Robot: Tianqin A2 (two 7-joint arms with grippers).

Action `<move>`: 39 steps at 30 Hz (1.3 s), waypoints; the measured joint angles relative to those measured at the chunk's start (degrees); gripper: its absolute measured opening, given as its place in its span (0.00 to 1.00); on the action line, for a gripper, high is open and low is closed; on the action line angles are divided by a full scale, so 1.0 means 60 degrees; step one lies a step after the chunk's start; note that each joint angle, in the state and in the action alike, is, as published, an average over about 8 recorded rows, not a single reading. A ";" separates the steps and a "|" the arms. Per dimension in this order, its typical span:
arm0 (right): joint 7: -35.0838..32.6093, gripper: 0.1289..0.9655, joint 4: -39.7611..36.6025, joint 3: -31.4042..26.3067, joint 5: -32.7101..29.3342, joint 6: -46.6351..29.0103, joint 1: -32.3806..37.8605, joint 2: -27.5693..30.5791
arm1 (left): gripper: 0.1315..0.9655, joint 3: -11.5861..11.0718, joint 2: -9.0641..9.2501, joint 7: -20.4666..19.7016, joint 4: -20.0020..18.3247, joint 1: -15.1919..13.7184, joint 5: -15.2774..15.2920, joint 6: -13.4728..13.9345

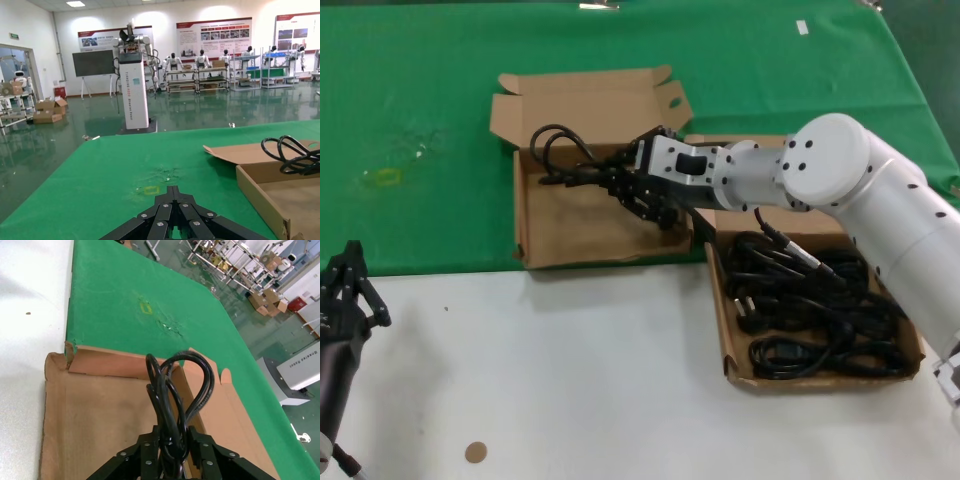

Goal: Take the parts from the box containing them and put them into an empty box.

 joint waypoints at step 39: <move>0.0427 0.86 0.1327 0.0710 0.0651 0.0856 -0.1245 0.0255 | 0.15 0.0000 0.0000 0.0000 0.0000 0.0000 -0.0001 0.0000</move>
